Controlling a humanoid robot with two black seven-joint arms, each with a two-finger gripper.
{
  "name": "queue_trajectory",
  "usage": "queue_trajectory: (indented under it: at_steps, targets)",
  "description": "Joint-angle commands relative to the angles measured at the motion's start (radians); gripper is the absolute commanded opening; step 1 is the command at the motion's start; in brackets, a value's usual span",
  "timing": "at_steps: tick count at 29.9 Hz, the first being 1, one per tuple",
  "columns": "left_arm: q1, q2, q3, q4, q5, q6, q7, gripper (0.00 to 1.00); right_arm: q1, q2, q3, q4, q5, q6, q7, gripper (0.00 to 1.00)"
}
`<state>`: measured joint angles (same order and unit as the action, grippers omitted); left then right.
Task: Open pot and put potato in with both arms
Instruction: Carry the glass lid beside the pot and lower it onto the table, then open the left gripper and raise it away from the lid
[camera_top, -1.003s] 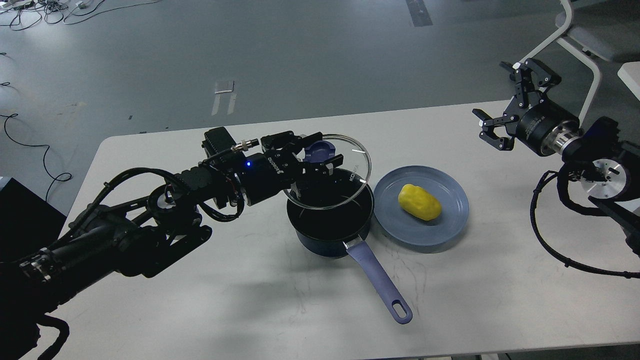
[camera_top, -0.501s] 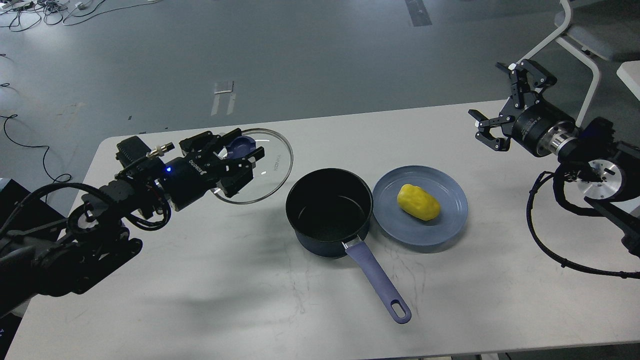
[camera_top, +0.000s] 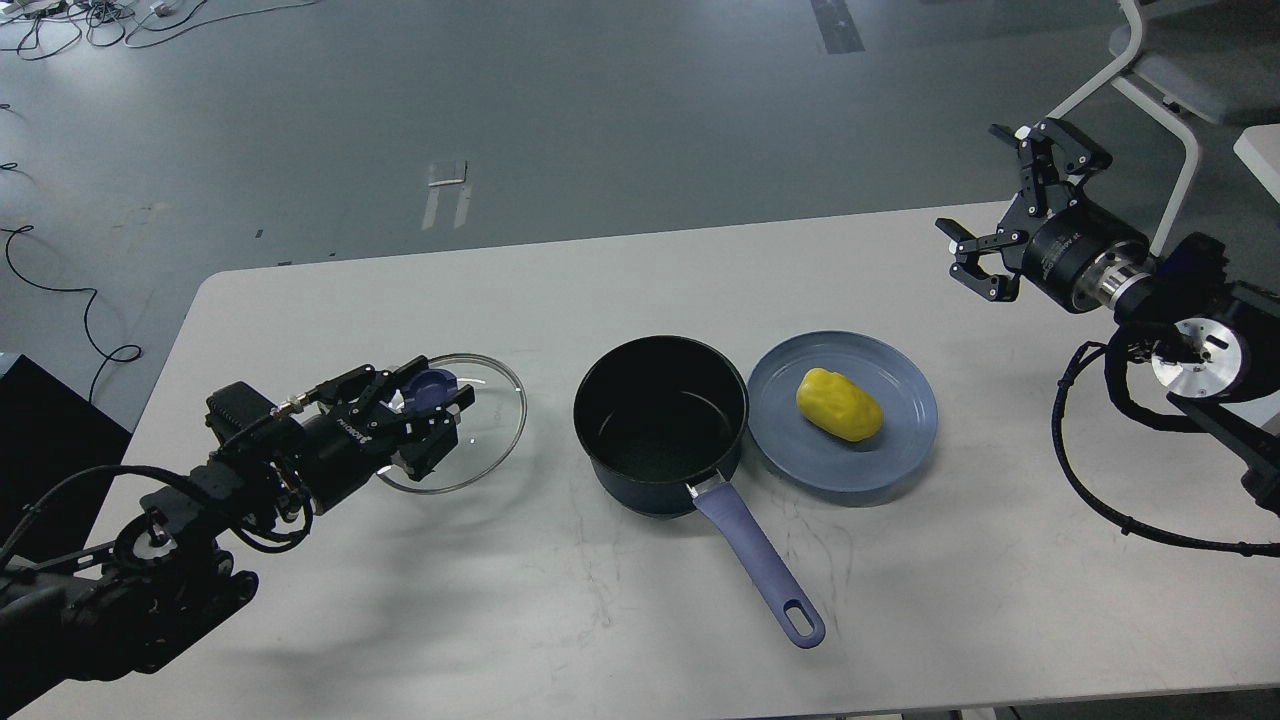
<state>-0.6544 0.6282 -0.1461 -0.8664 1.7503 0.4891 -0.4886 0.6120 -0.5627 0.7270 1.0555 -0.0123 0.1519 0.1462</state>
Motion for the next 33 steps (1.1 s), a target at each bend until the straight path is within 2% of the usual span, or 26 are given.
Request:
queue_trajectory:
  at_steps: [1,6,10,15,18,22,23,25,33]
  targets:
    - [0.001,-0.05,0.0,0.066,-0.015,0.0,0.0,0.37,-0.003,-0.006,0.0,0.001,0.0,0.0,-0.001,1.0]
    - [0.021,-0.068,0.0,0.099,-0.034,0.0,0.0,0.4,-0.003,-0.009,0.0,0.001,0.0,0.0,-0.001,1.0]
    - [0.036,-0.07,0.0,0.099,-0.034,0.0,0.0,0.54,-0.005,-0.009,0.0,0.0,0.0,0.0,0.001,1.0]
    - [0.05,-0.068,0.0,0.099,-0.034,0.0,0.0,0.59,-0.006,-0.006,0.0,-0.005,0.0,-0.002,0.001,1.0]
    - [0.05,-0.068,0.0,0.101,-0.035,0.0,0.0,0.74,-0.006,-0.003,0.0,-0.005,-0.002,-0.003,0.003,1.0]
    - [0.05,-0.068,0.0,0.104,-0.035,0.0,0.0,0.77,-0.006,-0.003,0.0,-0.005,-0.002,-0.009,0.003,1.0]
    - [0.05,-0.068,0.0,0.106,-0.035,0.0,0.0,0.81,-0.006,-0.005,0.0,-0.005,-0.002,-0.009,0.003,1.0]
    - [0.05,-0.07,0.0,0.106,-0.041,0.0,0.0,0.98,-0.006,-0.006,0.0,-0.003,-0.002,-0.009,0.003,1.0]
    - [0.032,-0.078,-0.009,0.104,-0.193,0.0,0.0,0.98,-0.003,-0.011,0.002,0.003,-0.003,-0.005,0.003,1.0]
